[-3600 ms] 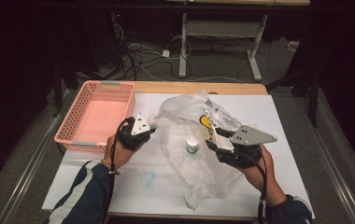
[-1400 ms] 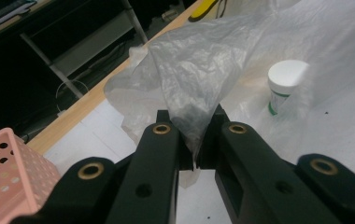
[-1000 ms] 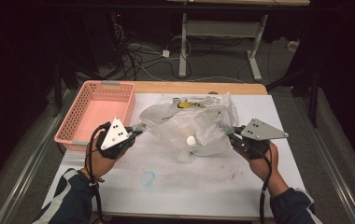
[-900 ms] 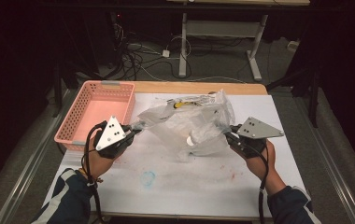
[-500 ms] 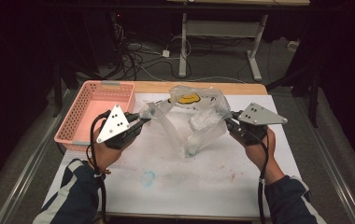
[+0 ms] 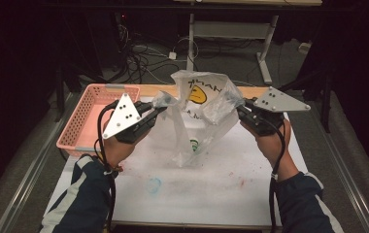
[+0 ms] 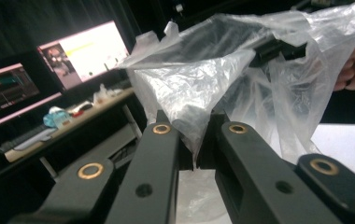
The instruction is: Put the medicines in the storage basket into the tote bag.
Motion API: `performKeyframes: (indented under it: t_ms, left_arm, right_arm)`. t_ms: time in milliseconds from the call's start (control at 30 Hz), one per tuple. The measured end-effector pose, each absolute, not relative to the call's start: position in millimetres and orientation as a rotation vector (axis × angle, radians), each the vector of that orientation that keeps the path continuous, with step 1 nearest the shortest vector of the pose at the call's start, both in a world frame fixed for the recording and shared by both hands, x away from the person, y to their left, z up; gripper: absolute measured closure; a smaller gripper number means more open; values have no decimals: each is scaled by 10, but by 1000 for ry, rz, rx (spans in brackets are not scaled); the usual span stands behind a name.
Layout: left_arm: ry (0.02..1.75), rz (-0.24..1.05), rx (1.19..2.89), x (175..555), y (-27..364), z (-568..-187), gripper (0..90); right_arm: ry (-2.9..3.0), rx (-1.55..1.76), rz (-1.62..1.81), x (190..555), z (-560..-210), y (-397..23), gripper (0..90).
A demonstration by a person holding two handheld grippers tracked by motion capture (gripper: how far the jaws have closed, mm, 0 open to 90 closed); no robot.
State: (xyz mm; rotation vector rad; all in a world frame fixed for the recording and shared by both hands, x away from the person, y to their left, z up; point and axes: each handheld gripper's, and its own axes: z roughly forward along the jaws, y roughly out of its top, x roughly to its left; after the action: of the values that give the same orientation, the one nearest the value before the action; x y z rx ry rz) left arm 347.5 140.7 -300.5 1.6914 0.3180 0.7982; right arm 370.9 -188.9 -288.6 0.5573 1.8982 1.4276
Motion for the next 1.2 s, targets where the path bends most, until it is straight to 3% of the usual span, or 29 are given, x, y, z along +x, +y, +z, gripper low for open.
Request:
performKeyframes:
  t_ms: [400,767,1200]
  left_arm:
    - [447,727,1696,4000,1243,-3372,864]
    - [506,831,1620,4165,1046,-2998,868]
    - [617,902,1519,4278,1219,-2622,868]
  right_arm:
    - [1927,628,1408,3923,-3077,-1792,900]
    - [1889,674,1362,4005,-2818,-1890,900]
    - [1787,815,1388,4110,-2395,-2258,900]
